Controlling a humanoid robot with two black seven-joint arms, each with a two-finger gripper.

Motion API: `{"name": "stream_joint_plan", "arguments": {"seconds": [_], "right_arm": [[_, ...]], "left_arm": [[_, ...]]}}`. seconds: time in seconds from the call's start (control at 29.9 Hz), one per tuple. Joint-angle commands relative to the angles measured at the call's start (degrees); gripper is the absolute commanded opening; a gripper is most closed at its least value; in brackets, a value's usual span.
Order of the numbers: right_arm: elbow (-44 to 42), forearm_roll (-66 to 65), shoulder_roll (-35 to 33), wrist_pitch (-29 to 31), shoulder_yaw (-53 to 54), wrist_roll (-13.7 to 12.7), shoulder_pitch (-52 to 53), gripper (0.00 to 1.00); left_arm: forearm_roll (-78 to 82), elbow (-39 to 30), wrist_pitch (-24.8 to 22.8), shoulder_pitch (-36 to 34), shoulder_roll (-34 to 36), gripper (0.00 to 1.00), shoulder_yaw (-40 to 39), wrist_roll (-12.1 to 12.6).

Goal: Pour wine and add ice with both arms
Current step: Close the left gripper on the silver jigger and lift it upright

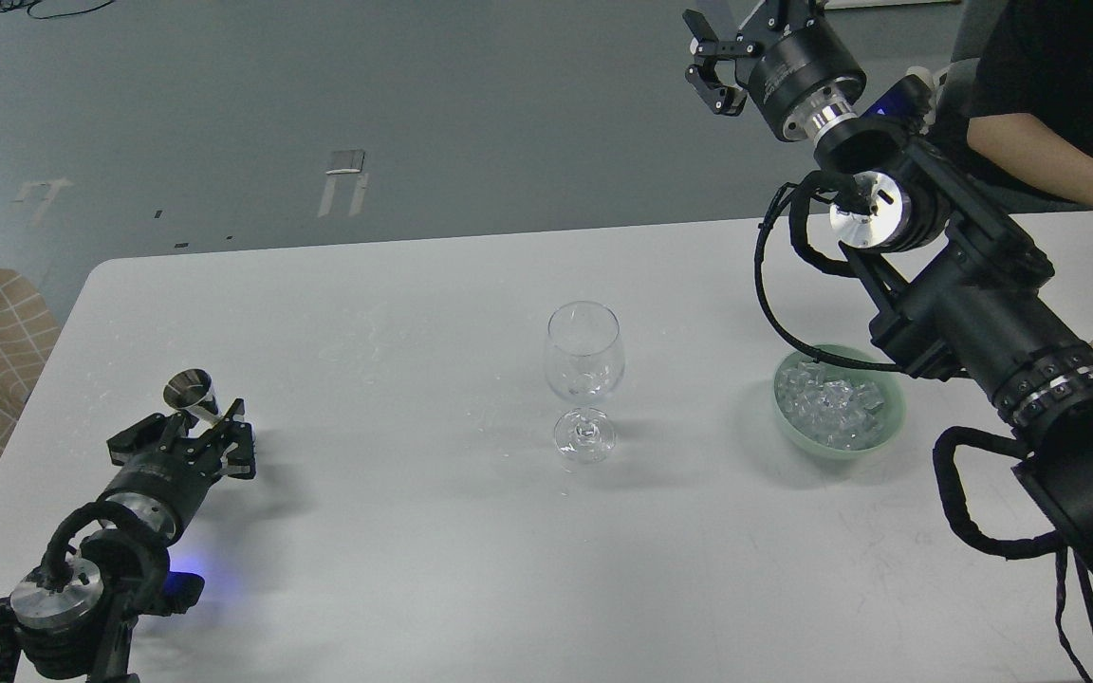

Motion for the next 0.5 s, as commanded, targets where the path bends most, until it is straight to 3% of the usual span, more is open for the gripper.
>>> {"name": "stream_joint_plan", "arguments": {"seconds": [0.0, 0.47], "right_arm": [[-0.09, 0.00, 0.01, 0.06, 0.00, 0.01, 0.05, 1.00], [-0.09, 0.08, -0.08, -0.02, 0.00, 0.01, 0.05, 1.00]], "left_arm": [[0.00, 0.49, -0.77, 0.07, -0.11, 0.35, 0.04, -0.16], [-0.09, 0.66, -2.97, 0.15, -0.55, 0.23, 0.04, -0.51]]}}
